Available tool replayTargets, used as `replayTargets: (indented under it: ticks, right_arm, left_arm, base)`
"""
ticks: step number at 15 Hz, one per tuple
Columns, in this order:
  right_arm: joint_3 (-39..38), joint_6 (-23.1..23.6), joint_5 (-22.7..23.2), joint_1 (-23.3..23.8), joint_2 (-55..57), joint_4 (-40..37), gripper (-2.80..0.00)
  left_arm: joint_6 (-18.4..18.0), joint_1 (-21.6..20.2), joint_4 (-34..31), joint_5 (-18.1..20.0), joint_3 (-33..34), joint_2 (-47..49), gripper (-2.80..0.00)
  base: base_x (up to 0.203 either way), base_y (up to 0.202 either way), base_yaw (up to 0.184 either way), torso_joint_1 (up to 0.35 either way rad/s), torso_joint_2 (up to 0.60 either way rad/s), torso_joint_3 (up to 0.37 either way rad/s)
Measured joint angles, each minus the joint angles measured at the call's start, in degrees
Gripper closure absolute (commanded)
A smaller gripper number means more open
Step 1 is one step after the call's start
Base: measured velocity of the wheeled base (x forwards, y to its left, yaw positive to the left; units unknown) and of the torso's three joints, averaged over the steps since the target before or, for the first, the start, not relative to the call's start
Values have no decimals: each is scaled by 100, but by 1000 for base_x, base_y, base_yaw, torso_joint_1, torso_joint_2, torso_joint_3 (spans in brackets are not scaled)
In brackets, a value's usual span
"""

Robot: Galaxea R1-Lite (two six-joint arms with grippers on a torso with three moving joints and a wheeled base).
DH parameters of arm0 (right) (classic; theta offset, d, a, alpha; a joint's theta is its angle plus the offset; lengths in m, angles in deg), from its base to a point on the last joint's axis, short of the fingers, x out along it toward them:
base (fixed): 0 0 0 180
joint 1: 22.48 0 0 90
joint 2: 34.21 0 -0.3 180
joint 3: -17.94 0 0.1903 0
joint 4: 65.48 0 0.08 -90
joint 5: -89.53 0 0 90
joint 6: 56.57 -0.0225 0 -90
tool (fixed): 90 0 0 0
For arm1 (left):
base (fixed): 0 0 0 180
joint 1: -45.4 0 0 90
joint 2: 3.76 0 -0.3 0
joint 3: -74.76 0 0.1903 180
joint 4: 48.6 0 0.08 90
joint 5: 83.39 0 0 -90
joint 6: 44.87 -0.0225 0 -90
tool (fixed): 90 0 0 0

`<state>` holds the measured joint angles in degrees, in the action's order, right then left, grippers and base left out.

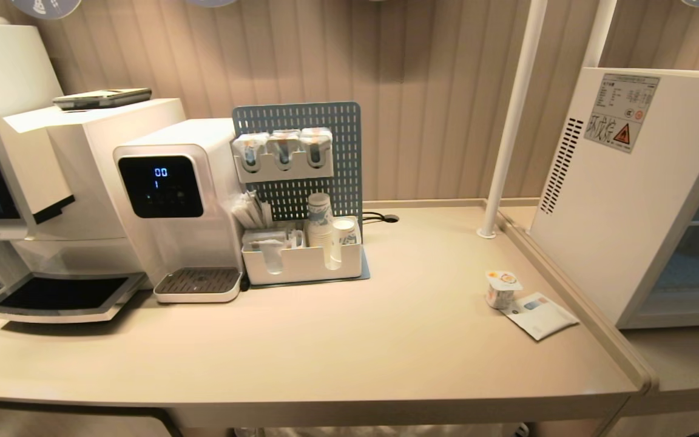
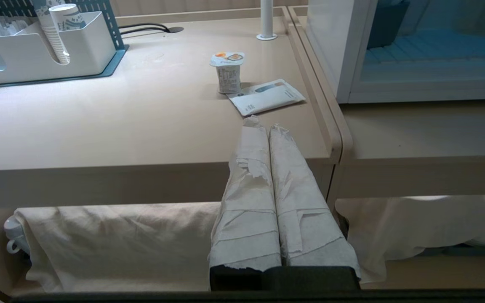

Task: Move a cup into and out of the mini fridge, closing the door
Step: Close the freezer door

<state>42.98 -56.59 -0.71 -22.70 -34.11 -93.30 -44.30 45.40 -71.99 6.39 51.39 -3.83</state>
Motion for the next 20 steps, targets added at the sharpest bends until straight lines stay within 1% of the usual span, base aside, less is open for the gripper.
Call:
replayTargets:
  ticks: [8, 13, 20]
  right_arm:
    - [0, -7, 0, -2, 0, -1, 0]
    - [-2, -5, -4, 1, 0, 3, 0]
    - [-2, -5, -5, -2, 0, -1, 0]
  left_arm:
    - [0, 0, 2, -2, 0, 0, 0]
    - [-6, 0, 0, -2, 0, 0, 0]
    - [-6, 0, 2, -2, 0, 0, 0]
  base:
    - [-183, 0, 0, 3, 0, 2]
    - [0, -14, 10, 2, 2, 1]
    - [0, -183, 0, 2, 2, 1]
